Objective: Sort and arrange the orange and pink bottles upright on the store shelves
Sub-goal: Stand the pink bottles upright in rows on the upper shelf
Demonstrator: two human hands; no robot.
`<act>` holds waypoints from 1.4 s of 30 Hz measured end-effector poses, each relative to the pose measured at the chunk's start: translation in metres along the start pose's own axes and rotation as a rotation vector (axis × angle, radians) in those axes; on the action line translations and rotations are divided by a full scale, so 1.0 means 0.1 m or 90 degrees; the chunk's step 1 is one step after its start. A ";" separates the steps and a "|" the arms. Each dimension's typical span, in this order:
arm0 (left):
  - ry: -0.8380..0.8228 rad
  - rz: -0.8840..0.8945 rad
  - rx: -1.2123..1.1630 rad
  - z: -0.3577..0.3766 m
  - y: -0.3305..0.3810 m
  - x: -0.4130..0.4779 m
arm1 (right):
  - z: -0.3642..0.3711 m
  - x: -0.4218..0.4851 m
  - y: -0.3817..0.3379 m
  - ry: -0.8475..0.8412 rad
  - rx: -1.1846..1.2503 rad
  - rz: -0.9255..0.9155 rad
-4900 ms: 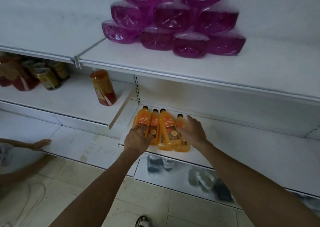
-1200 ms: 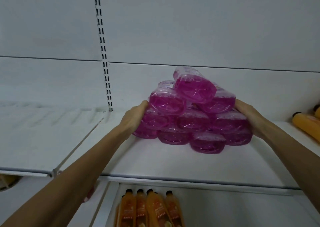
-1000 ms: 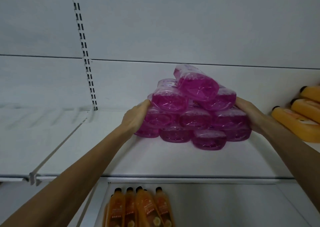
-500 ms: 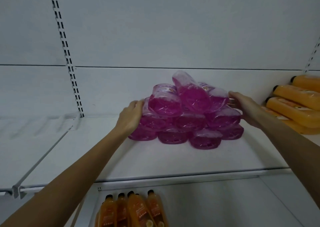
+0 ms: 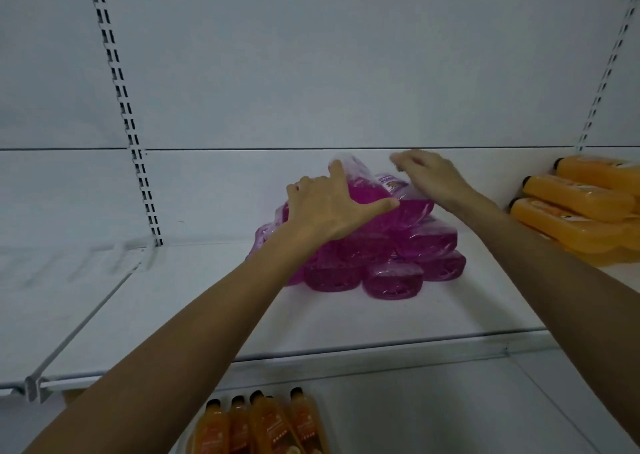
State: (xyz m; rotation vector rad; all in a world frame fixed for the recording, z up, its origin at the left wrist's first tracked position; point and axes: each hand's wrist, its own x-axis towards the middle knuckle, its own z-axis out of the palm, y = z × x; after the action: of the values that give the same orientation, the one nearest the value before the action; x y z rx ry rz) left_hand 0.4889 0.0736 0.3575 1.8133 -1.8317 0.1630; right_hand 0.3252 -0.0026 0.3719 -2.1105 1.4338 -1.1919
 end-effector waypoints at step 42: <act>-0.183 -0.087 0.079 0.03 -2.98 -0.39 | 2.52 0.20 -1.73 -0.102 0.082 -0.168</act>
State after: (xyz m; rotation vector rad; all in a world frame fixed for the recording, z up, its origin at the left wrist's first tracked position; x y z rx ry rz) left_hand 0.7698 0.0824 0.2503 2.1340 -1.9149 -0.0401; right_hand 0.6296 0.0107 0.3446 -2.2964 1.0075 -1.1400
